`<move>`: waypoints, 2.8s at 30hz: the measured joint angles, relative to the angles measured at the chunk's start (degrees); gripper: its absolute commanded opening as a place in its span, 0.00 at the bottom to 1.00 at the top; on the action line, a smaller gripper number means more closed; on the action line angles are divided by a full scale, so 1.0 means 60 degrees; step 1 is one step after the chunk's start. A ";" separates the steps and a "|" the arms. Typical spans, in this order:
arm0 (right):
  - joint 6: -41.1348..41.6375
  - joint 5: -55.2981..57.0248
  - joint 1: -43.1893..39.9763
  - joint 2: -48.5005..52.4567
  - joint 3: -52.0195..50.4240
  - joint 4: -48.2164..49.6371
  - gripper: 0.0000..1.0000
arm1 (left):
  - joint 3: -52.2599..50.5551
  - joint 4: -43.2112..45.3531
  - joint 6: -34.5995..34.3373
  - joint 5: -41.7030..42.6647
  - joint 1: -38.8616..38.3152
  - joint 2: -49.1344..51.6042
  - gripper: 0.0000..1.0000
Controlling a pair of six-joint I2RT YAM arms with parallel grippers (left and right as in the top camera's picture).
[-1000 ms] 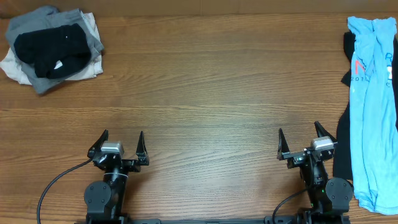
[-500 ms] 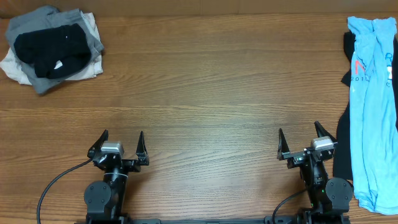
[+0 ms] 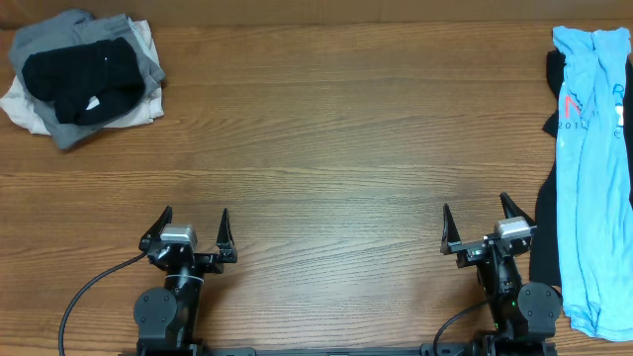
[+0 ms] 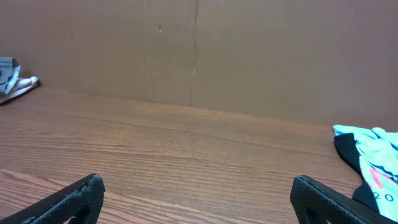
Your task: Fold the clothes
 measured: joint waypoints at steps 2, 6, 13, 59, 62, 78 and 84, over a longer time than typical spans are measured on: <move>-0.0004 0.0000 0.0000 0.0000 -0.0004 0.0000 1.00 | 0.0000 0.0000 0.0000 0.0000 0.0000 0.0000 1.00; 0.0000 0.0000 0.0000 0.0000 -0.0004 -0.0004 1.00 | 0.0000 0.0000 0.0004 0.0000 0.0000 0.0000 1.00; 0.0000 -0.0004 0.0000 0.0000 0.0000 0.0004 1.00 | 0.0000 0.0000 0.0000 0.0000 0.0000 -0.0004 1.00; 0.0313 -0.0200 -0.0903 1.0786 1.0116 -0.1876 1.00 | 0.0000 -0.0011 0.0004 -0.0066 0.0026 -0.0015 1.00; 0.0200 -0.0025 -0.1617 1.4058 1.3723 -0.4645 1.00 | 0.0000 -0.0004 0.0004 -0.0073 0.0055 -0.0018 1.00; 0.0025 0.4506 -0.2055 1.9165 1.7263 -0.5927 1.00 | 0.0000 -0.0007 0.0004 -0.0069 0.0055 -0.0018 1.00; -0.0328 0.5479 -0.2492 2.0414 1.7282 -0.5191 1.00 | 0.0000 -0.0007 0.0004 -0.0069 0.0055 -0.0018 1.00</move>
